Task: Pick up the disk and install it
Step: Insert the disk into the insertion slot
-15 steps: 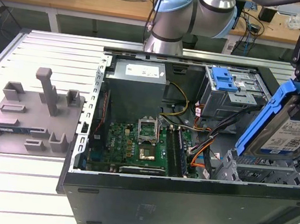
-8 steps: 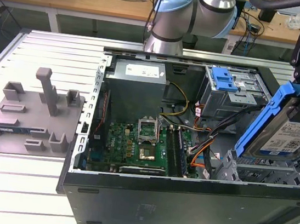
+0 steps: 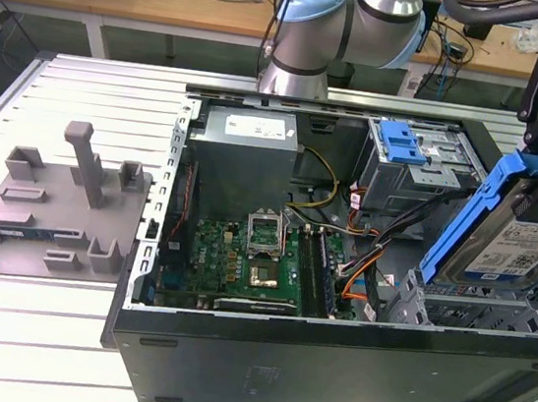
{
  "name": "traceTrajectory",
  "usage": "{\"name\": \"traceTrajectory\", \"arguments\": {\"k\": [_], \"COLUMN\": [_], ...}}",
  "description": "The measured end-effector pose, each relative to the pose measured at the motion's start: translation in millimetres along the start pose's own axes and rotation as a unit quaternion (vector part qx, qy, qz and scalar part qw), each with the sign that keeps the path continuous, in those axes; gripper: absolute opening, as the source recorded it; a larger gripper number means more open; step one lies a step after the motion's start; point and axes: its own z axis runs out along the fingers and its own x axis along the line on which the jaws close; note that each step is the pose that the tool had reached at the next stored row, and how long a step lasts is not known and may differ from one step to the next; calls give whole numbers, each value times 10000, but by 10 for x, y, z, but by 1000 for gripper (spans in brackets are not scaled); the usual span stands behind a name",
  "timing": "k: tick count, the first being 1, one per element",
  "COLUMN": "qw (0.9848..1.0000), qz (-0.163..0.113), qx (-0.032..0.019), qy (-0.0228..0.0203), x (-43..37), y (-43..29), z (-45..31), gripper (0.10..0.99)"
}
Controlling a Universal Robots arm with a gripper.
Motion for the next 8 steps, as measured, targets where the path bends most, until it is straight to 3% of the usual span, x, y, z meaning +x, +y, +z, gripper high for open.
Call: {"name": "traceTrajectory", "arguments": {"k": [8], "qw": [10000], "qz": [0], "qx": [0], "qy": [-1], "x": [1], "y": [-10], "z": [25], "gripper": [365]}}
